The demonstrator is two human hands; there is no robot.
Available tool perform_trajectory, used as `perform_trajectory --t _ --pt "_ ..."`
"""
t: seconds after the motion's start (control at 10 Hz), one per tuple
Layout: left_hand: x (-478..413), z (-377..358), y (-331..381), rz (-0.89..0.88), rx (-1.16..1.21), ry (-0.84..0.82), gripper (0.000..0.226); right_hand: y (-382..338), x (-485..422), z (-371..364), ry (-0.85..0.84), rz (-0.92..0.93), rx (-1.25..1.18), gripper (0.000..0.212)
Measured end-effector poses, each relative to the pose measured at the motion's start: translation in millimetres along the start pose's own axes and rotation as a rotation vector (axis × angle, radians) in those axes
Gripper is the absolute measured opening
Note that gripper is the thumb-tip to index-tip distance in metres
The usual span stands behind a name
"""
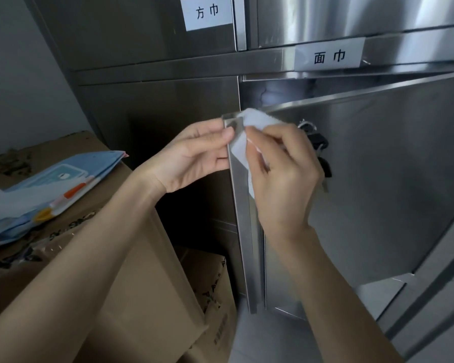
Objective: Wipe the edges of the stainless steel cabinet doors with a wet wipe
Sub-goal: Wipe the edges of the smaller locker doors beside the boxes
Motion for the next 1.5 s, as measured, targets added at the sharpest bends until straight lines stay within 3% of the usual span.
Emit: perform_trajectory --t 0.1,0.2,0.3,0.4,0.5,0.6,0.8,0.9,1.0,1.2,1.4,1.5 --pt "6 3 6 -0.058 -0.106 0.051 0.039 0 2 -3 -0.084 0.02 0.003 0.017" --pt "4 3 9 -0.034 -0.125 0.039 0.037 18 21 -10 -0.305 -0.217 -0.13 0.031" --pt "4 4 14 -0.017 -0.172 0.043 0.036 28 24 -16 -0.288 -0.296 -0.197 0.021" --pt "5 3 17 -0.024 -0.287 0.086 0.03 24 13 -19 -0.192 -0.23 -0.176 0.015" --pt "9 1 17 -0.054 -0.378 0.129 0.025 18 28 -15 -0.166 0.074 0.028 0.011" --pt "12 -4 18 -0.113 -0.432 0.194 0.027 21 49 -13 -0.254 0.197 0.13 0.024" --pt "18 -9 22 -0.207 -0.549 0.329 0.021 18 16 -25 -0.197 0.207 -0.003 0.023" --pt "19 -9 23 -0.231 -0.597 0.393 0.009 23 34 -24 -0.324 0.196 0.027 0.024" --pt "21 -11 23 -0.247 -0.708 0.463 0.012 27 61 -19 -0.456 0.208 0.055 0.026" --pt "28 -21 19 -0.325 -0.829 0.61 0.019 24 31 -26 -0.278 0.255 0.01 0.016" --pt "26 -19 12 -0.346 -0.946 0.739 0.033 48 115 -10 -0.532 0.044 -0.167 0.027" --pt "27 -18 4 -0.375 -0.884 0.749 0.028 46 97 -16 -0.481 0.18 -0.116 0.025"
Point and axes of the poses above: each hand's wrist, its own x-axis away from the middle knuckle, its own z-axis out of the back of the hand, y = z × x, the point moved 5 cm from there along -x, towards the middle knuckle, and after that the axes turned 2 degrees about -y, right-handed, at the moved point
